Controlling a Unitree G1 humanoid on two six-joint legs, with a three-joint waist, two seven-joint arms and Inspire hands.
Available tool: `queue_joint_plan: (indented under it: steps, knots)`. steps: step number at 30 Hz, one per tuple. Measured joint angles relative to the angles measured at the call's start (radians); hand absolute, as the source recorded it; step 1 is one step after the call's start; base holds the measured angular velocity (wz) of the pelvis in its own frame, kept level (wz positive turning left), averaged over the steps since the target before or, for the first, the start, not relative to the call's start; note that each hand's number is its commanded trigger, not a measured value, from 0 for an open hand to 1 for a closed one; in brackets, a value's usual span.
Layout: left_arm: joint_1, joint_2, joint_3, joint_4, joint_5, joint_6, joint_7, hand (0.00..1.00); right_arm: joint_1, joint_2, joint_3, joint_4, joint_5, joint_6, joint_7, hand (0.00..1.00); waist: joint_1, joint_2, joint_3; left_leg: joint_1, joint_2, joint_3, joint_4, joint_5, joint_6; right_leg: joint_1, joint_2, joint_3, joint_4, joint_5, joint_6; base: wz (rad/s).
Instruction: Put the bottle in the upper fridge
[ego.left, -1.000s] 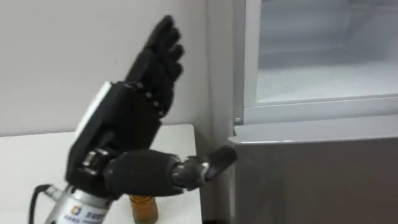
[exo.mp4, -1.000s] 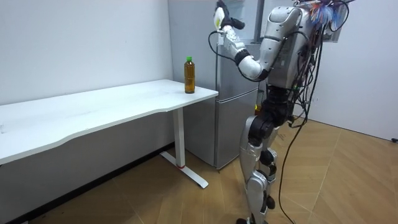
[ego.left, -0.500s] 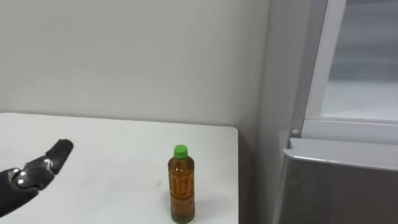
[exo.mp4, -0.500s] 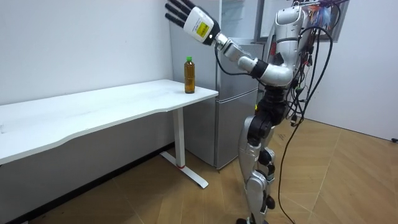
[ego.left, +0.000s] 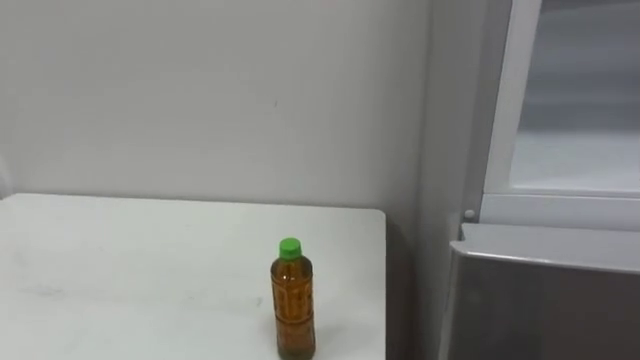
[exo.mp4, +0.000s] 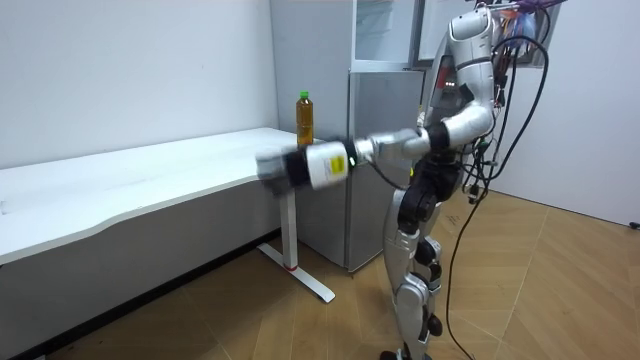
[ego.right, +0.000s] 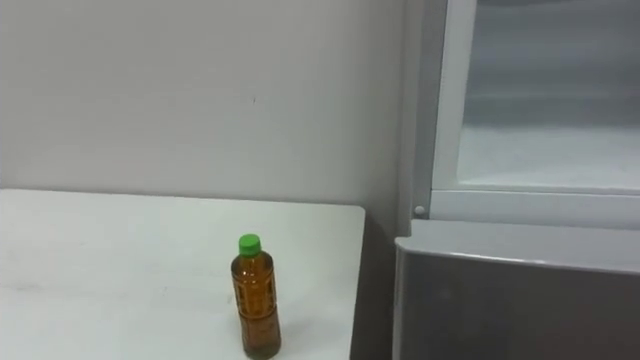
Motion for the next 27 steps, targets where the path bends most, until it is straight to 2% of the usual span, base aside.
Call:
queue_joint_plan:
  steps: [1, 3, 4, 6, 8, 11, 12, 15, 19, 22, 24, 27]
  knots:
    - [0.004, -0.001, -0.01, 0.041, -0.002, -0.004, 0.001, 0.0, -0.001, 0.0, -0.001, 0.0, 0.0, 0.0, 0.0, 0.0, 0.001, -0.002, -0.0002, -0.001, 0.0, 0.0, 0.0, 0.0, 0.0, -0.001, 0.0, 0.0, 0.0, 0.0, 0.0, 0.04]
    - [0.012, -0.001, -0.063, 0.214, 0.001, -0.008, 0.003, 0.0, 0.002, 0.002, -0.008, -0.007, -0.001, -0.001, 0.0, 0.0, -0.002, -0.002, -0.0018, -0.006, 0.0, 0.001, 0.001, -0.001, 0.0, -0.001, -0.002, -0.01, -0.005, 0.0, 0.001, 0.08]
    - [0.013, -0.002, -0.079, 0.251, 0.001, -0.008, 0.002, 0.0, 0.004, 0.003, -0.008, -0.007, -0.001, -0.001, 0.001, 0.0, -0.002, -0.006, -0.0009, -0.006, 0.0, -0.001, 0.0, -0.001, 0.0, 0.0, -0.002, -0.015, -0.005, 0.0, 0.001, 0.12]
    - [0.005, -0.002, -0.124, 0.446, 0.008, -0.013, -0.027, 0.0, 0.006, 0.004, -0.02, -0.006, -0.021, -0.001, 0.01, 0.0, 0.001, -0.009, -0.0024, 0.007, 0.0, -0.001, -0.015, -0.002, -0.001, 0.005, -0.002, -0.013, -0.005, 0.0, 0.002, 0.03]
    - [0.017, -0.002, -0.159, 0.533, 0.006, -0.006, -0.037, 0.0, 0.006, 0.006, -0.019, -0.004, -0.021, -0.001, 0.011, 0.0, -0.012, -0.011, -0.002, 0.011, 0.001, -0.001, -0.02, -0.005, -0.001, 0.009, 0.0, -0.015, -0.004, -0.002, 0.004, 0.02]
    - [0.025, 0.007, -0.219, 0.659, 0.039, -0.003, -0.058, 0.0, 0.006, 0.005, -0.015, 0.003, -0.012, 0.002, 0.007, 0.0, -0.012, -0.009, -0.0029, 0.011, 0.004, 0.0, -0.019, -0.016, -0.002, 0.009, 0.003, -0.016, -0.004, -0.002, 0.005, 0.0]
    - [0.024, 0.013, -0.237, 0.706, 0.056, 0.009, -0.067, 0.0, 0.004, 0.004, -0.01, 0.004, -0.007, 0.01, 0.003, 0.0, -0.015, -0.009, -0.0029, 0.012, 0.005, 0.004, -0.019, -0.017, -0.002, 0.009, 0.004, -0.015, -0.004, -0.002, 0.005, -0.05]
    - [0.022, 0.013, -0.243, 0.788, 0.11, 0.043, -0.088, 0.0, -0.003, 0.004, -0.007, 0.01, 0.01, 0.018, -0.003, 0.0, -0.03, -0.009, -0.0027, 0.012, 0.006, 0.008, -0.021, -0.021, -0.002, 0.007, 0.006, -0.01, -0.004, -0.002, 0.005, -0.04]
    - [0.01, 0.015, -0.243, 0.844, 0.193, 0.072, -0.109, 0.0, -0.004, 0.004, -0.007, 0.016, 0.022, 0.021, -0.003, 0.0, -0.037, -0.009, -0.0028, 0.011, 0.006, 0.012, -0.02, -0.027, 0.0, 0.006, 0.005, -0.01, -0.003, -0.003, 0.007, -0.02]
    - [-0.006, 0.015, -0.244, 0.875, 0.282, 0.106, -0.12, 0.0, -0.015, 0.004, 0.004, 0.015, 0.022, 0.021, -0.002, 0.0, -0.064, -0.009, -0.0029, 0.012, 0.004, 0.014, -0.019, -0.028, 0.001, 0.006, 0.004, -0.009, -0.004, -0.003, 0.009, -0.01]
    - [-0.03, 0.017, -0.252, 0.885, 0.337, 0.132, -0.13, 0.0, -0.025, 0.005, 0.012, 0.016, 0.019, 0.022, -0.001, 0.0, -0.082, -0.01, -0.003, 0.011, 0.003, 0.017, -0.019, -0.027, 0.002, 0.004, 0.004, -0.004, -0.004, -0.003, 0.011, -0.05]
    - [-0.069, 0.019, -0.285, 0.913, 0.362, 0.152, -0.152, 0.0, -0.028, 0.004, 0.022, 0.018, 0.022, 0.022, -0.003, 0.0, -0.086, -0.012, -0.0028, 0.014, 0.003, 0.028, -0.018, -0.027, 0.002, 0.001, 0.004, 0.008, -0.004, -0.006, 0.013, -0.1]
